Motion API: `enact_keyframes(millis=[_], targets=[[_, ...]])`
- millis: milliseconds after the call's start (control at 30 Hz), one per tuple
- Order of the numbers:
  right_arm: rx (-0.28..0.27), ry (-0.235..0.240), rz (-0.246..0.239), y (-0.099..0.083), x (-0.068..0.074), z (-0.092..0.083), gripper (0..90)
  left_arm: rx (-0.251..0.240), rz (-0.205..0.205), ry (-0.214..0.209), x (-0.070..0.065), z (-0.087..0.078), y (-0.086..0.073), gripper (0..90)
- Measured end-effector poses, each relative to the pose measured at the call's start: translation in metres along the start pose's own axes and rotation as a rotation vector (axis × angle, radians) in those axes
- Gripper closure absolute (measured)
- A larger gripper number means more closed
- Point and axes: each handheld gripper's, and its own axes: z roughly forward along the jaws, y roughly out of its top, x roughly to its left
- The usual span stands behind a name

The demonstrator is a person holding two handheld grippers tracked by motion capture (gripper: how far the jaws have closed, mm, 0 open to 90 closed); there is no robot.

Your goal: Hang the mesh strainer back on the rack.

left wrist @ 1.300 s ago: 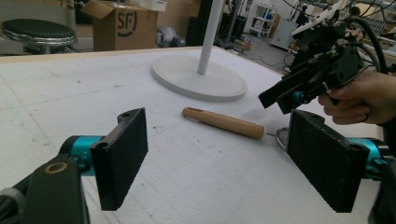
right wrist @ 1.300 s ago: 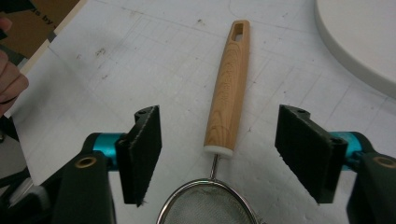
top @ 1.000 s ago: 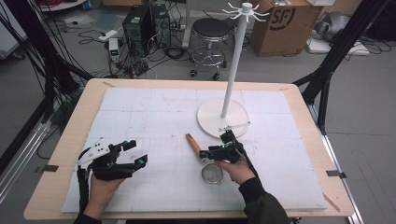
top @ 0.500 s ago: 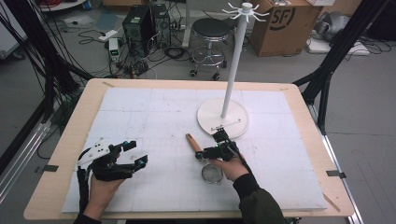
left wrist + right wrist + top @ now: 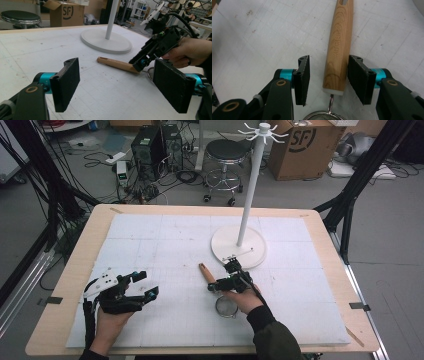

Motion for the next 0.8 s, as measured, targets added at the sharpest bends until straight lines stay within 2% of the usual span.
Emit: enact_keyframes(millis=[133,233,400,567,800], targets=[[0.017,-0.021,-0.020,-0.001,0.003,0.004,54.2,0.006,-0.001,0.001,0.000,0.000,0.000,22.8],[0.019,-0.058,-0.055,-0.002,0.007,0.006,56.8,0.006,-0.007,0.007,0.000,0.001,-0.001,22.8],[0.031,-0.161,-0.158,-0.004,0.019,0.009,62.5,0.007,-0.008,0.007,-0.001,0.001,-0.001,22.8],[0.036,-0.230,-0.217,-0.006,0.028,0.013,62.4,0.009,-0.002,0.010,-0.002,0.002,-0.001,22.8],[0.045,-0.251,-0.231,-0.006,0.030,0.014,62.8,0.008,-0.006,0.004,-0.002,0.002,-0.001,22.8]])
